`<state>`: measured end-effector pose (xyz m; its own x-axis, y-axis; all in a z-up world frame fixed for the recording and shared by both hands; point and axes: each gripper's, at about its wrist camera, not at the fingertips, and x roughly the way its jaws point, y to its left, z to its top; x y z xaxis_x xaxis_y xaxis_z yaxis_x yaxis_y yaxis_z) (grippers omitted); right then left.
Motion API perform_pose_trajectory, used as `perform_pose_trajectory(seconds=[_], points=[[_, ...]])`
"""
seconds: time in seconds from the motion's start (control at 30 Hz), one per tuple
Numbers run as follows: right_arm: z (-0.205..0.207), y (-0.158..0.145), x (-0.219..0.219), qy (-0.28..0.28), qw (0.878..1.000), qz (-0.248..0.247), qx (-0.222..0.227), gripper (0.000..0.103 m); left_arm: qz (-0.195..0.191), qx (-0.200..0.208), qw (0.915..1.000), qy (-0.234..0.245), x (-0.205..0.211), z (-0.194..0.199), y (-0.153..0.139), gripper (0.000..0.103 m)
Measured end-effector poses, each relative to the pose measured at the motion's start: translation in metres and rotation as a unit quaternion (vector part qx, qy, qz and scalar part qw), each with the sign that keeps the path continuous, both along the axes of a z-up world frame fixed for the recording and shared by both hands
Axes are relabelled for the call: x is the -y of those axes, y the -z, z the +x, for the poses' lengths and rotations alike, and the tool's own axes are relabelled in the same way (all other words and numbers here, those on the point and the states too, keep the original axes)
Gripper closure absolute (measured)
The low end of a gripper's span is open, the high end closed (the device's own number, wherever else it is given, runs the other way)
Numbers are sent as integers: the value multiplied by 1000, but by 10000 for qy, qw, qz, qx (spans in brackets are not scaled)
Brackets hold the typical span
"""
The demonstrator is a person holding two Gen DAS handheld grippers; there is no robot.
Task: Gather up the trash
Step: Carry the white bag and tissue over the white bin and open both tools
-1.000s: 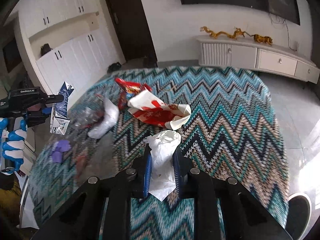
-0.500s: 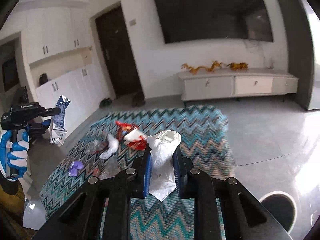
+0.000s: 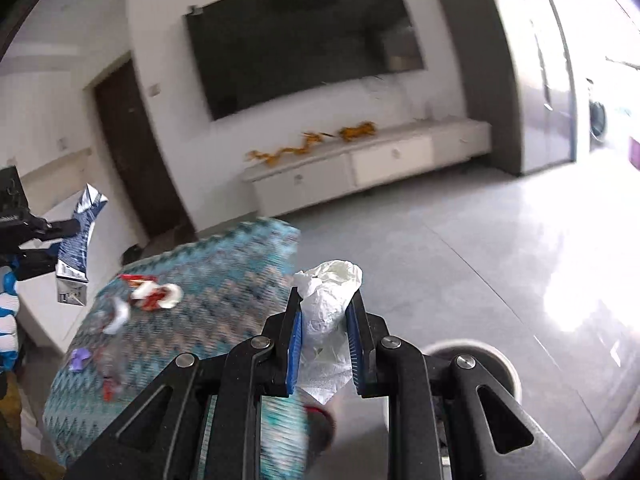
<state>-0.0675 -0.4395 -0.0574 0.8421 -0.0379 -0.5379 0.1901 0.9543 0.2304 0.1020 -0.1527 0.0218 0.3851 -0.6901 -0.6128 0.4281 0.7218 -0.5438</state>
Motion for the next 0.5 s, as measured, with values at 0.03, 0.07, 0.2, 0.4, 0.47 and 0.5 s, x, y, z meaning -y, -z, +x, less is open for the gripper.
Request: perform_pose_trajectory(seconds=[0.03, 0.07, 0.2, 0.4, 0.47, 0.5], points=[[-3, 9, 12, 123, 9999, 70, -68, 83, 82, -30, 9998, 157, 22, 1, 5, 71], [-5, 19, 24, 252, 9995, 154, -143, 82, 165, -68, 9993, 336, 46, 3, 11, 71], [-10, 53, 58, 627, 9964, 396, -415, 82, 413, -298, 9943, 938, 130, 6, 40, 71], [-13, 97, 98, 1075, 9894, 613, -760, 80, 779, -614, 9857, 1361, 227, 13, 97, 71], [-14, 110, 109, 1178, 9869, 701, -846, 80, 847, -727, 9833, 1438, 250, 17, 115, 71], [-14, 113, 111, 1207, 9862, 727, -873, 80, 894, -767, 9823, 1453, 261, 19, 123, 71]])
